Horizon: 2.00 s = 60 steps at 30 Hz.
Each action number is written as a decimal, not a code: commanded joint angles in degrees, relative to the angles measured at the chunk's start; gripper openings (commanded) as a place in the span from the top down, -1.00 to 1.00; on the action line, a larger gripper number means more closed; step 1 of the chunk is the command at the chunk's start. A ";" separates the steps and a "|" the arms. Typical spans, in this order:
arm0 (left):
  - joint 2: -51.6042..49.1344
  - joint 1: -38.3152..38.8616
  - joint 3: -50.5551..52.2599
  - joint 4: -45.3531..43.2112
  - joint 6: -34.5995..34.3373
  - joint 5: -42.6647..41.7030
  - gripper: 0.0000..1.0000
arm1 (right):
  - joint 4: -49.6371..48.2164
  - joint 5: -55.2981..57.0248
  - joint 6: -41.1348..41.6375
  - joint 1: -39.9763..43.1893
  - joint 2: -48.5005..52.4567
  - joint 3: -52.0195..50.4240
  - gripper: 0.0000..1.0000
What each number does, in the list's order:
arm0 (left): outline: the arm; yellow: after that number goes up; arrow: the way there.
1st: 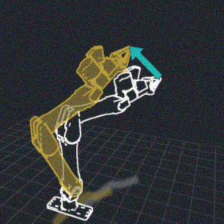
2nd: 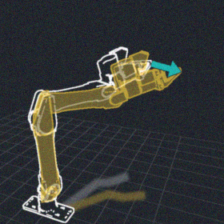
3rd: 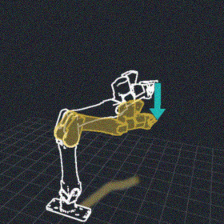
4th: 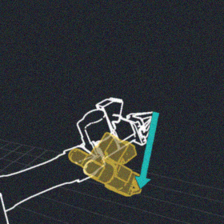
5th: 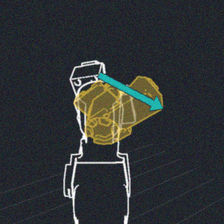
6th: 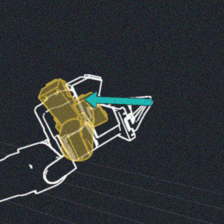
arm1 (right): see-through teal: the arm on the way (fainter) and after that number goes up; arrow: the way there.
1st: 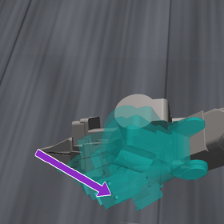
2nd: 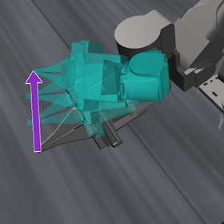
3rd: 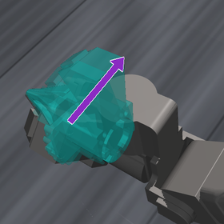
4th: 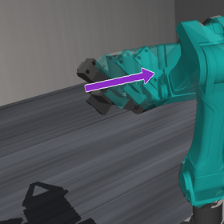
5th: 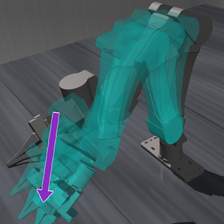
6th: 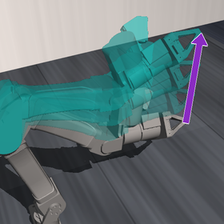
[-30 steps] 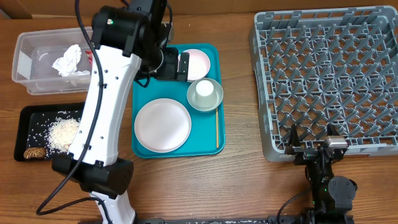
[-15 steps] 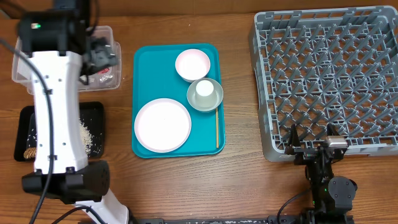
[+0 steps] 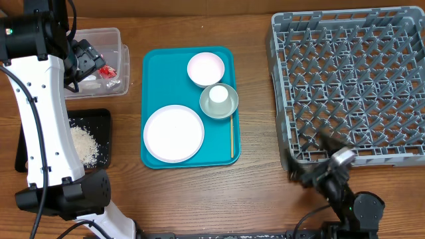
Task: Sort waste into correct bins and load items into the dishwasher
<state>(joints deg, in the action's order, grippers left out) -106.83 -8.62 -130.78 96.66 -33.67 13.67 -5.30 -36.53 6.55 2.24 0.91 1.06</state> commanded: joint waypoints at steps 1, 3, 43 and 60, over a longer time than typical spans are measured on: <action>1.09 0.00 0.37 -0.04 -1.25 -0.39 -1.00 | -5.51 -26.82 9.62 -0.15 -0.74 -0.59 -1.00; 1.09 0.00 0.37 -0.04 -1.25 -0.39 -1.00 | -12.37 -27.96 14.73 -0.15 -0.74 -0.59 -1.00; 1.09 0.00 0.37 -0.02 -1.25 -0.39 -1.00 | -9.01 -26.36 19.67 -25.38 63.28 47.34 -0.99; 1.09 0.02 0.37 -0.04 -1.25 -0.39 -1.00 | 47.60 27.06 8.00 -45.18 79.62 68.41 -0.99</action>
<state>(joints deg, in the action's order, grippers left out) -106.83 -8.62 -130.78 96.62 -34.20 13.45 39.31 -11.09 15.70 -42.17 76.66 62.89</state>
